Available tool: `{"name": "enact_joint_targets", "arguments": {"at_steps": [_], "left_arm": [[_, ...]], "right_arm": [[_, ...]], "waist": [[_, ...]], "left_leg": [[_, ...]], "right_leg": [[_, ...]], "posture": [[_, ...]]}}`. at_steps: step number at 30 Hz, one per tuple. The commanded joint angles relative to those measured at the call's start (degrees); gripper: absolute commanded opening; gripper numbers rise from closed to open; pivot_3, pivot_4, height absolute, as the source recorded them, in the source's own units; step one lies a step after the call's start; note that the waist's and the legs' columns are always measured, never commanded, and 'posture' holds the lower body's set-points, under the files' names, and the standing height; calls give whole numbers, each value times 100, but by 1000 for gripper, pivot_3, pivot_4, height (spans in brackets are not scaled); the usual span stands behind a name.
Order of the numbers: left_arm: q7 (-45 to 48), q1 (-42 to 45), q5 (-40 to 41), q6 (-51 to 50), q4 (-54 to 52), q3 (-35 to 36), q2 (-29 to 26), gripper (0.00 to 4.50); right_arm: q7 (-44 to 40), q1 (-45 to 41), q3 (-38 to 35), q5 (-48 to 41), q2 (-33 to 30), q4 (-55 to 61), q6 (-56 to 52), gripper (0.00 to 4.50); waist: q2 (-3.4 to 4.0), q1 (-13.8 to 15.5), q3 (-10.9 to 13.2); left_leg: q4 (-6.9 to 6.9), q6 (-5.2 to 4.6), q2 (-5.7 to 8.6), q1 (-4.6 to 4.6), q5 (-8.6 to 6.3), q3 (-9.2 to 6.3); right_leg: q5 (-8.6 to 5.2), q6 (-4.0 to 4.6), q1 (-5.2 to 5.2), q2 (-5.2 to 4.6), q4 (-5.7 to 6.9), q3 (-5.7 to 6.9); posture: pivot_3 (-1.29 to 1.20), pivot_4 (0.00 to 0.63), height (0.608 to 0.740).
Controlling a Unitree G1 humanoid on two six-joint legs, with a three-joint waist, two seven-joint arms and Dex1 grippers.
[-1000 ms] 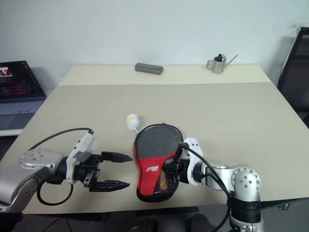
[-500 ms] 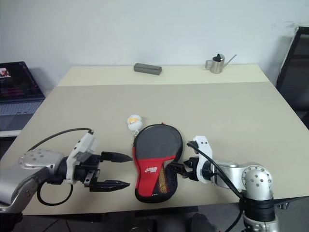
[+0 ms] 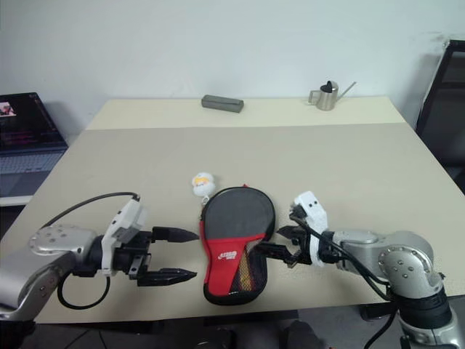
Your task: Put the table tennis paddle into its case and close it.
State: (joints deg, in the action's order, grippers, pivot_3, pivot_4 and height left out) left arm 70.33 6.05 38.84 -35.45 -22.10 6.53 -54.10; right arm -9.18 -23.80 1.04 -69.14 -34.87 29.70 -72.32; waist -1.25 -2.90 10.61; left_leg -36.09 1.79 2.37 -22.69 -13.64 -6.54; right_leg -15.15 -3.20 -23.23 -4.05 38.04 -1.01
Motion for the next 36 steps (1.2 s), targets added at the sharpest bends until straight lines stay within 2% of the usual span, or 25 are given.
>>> {"name": "enact_joint_targets", "arguments": {"at_steps": [1, 5, 13, 26, 31, 36], "left_arm": [[-159, -9, -3, 114, -5, 206, 69, 4500], [-416, -8, 16, 107, -2, 307, 174, 4500], [-1558, 207, -324, 335, 287, 569, 736, 4500], [-2714, 450, -1015, 844, 790, 776, 1249, 4500], [-2671, 419, -889, 817, 814, 925, 1255, 4500], [-2246, 235, -647, 705, 901, 1245, 959, 4500]], "right_arm": [[-613, -261, 157, 592, -150, 24, 491, 4454], [-1092, -476, 242, 1125, -168, -234, 867, 4454], [-1754, -717, 418, 1847, -29, -517, 1288, 4454], [-2890, -1459, 1091, 3214, 709, -1307, 2709, 4454], [-3407, -1643, 1412, 3556, 762, -1554, 2868, 4454], [-3657, -1885, 1761, 4040, 971, -1994, 3073, 4454]], "waist": [[0, 5, 0], [0, 14, 0], [0, 47, 0], [0, 62, 0], [-1, 63, -1], [-1, 31, -1]], "left_leg": [[0, 0, 0, 0, 0, -2], [0, 0, 0, 0, 0, -1], [-1, 1, 0, 0, 0, -1], [-2, 3, 1, 1, 1, -3], [-2, 4, 2, 0, 1, -4], [-1, 6, 0, 2, 1, -3]], "right_leg": [[0, 0, 0, 0, 1, 1], [0, 0, 0, 0, 0, 1], [1, 0, 0, -1, 1, 0], [6, 3, -2, -1, 1, 1], [9, 3, -3, -2, 1, 1], [11, 6, -5, -1, 3, 0]], "posture": [[0, 150, 740], [0, 150, 740], [0, 150, 740], [0, 150, 740], [0, 150, 740], [0, 150, 740]]}}
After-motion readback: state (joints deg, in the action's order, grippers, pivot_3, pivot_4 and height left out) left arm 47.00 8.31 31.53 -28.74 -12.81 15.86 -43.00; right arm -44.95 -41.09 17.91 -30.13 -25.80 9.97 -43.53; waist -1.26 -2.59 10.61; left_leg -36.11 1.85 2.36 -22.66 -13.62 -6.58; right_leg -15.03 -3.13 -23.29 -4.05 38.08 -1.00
